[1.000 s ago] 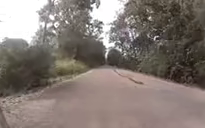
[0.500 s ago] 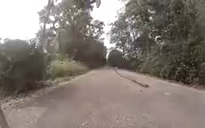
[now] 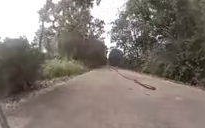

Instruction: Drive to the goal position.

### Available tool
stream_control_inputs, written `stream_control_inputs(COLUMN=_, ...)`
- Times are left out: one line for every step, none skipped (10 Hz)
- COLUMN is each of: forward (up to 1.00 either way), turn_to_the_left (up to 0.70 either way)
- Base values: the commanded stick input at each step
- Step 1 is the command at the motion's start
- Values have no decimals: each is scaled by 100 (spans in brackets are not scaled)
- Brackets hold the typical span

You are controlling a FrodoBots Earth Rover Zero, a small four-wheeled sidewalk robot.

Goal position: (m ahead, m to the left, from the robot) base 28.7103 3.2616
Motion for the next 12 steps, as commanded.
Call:
stream_control_inputs(forward=70, turn_to_the_left=0)
stream_control_inputs(forward=70, turn_to_the_left=0)
stream_control_inputs(forward=70, turn_to_the_left=0)
stream_control_inputs(forward=70, turn_to_the_left=0)
stream_control_inputs(forward=70, turn_to_the_left=0)
stream_control_inputs(forward=70, turn_to_the_left=-2)
stream_control_inputs(forward=70, turn_to_the_left=0)
stream_control_inputs(forward=70, turn_to_the_left=0)
stream_control_inputs(forward=70, turn_to_the_left=0)
stream_control_inputs(forward=70, turn_to_the_left=0)
stream_control_inputs(forward=70, turn_to_the_left=0)
stream_control_inputs(forward=70, turn_to_the_left=0)
